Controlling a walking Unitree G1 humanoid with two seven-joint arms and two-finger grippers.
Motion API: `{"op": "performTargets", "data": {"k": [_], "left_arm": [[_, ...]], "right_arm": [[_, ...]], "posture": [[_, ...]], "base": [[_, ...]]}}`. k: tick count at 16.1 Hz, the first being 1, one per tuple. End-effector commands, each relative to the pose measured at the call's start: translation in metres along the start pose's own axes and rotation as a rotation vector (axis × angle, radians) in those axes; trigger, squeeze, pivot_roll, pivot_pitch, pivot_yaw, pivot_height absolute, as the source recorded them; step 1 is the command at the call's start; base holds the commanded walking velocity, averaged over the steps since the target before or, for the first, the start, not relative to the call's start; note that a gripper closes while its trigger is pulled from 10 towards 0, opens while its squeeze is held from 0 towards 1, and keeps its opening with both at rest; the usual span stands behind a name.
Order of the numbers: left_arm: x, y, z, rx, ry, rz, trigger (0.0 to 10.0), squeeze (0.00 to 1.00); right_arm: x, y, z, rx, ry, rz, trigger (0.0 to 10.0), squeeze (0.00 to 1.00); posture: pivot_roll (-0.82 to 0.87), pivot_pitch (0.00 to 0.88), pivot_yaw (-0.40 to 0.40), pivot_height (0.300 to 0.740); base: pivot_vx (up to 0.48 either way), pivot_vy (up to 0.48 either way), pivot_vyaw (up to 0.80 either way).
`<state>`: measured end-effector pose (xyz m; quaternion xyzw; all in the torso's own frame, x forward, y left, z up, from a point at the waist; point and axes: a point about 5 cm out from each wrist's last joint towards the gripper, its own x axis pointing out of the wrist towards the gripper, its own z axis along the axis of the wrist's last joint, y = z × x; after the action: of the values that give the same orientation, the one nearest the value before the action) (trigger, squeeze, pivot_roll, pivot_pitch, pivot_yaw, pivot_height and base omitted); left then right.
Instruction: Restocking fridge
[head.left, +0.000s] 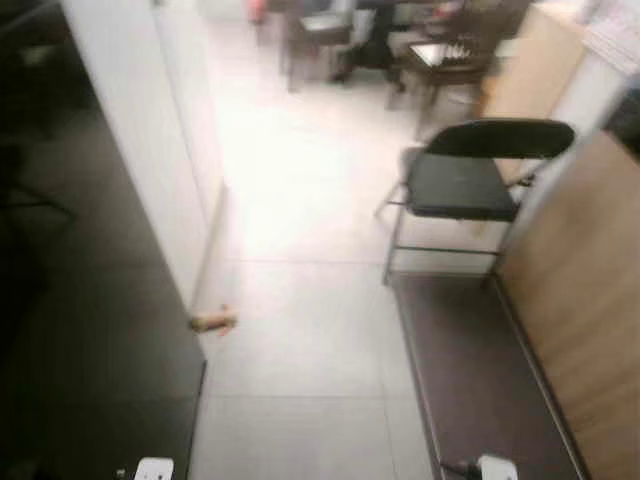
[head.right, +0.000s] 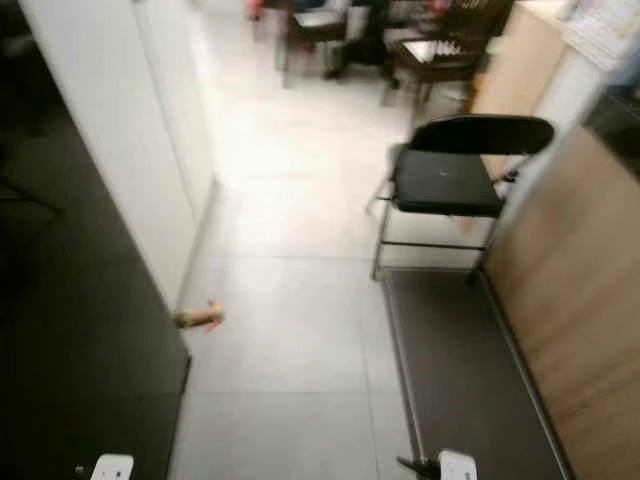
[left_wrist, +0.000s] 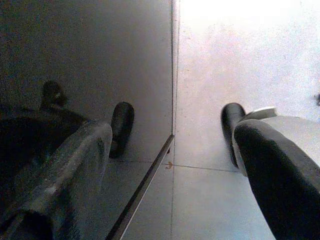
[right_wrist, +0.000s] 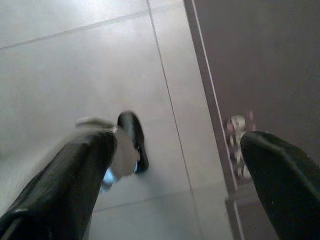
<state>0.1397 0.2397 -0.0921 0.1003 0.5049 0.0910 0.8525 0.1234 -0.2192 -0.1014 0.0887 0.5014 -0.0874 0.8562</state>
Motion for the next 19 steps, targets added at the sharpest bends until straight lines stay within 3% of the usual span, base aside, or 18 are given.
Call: {"op": "performTargets", "data": {"k": [1, 19], "left_arm": [[-0.0003, -0.002, -0.0025, 0.022, 0.014, -0.01, 10.0, 0.0], [-0.0005, -0.0054, -0.0026, -0.024, 0.01, -0.07, 10.0, 0.0]], "right_arm": [[-0.0013, -0.0054, -0.0031, -0.004, 0.015, -0.017, 10.0, 0.0], [-0.0014, -0.0055, -0.0027, 0.006, 0.005, -0.022, 10.0, 0.0]], "posture": [[-0.22, 0.074, 0.012, 0.74], [-0.22, 0.071, 0.012, 0.74]], "base": [[0.0, 0.0, -0.71], [0.0, 0.0, -0.04]]}}
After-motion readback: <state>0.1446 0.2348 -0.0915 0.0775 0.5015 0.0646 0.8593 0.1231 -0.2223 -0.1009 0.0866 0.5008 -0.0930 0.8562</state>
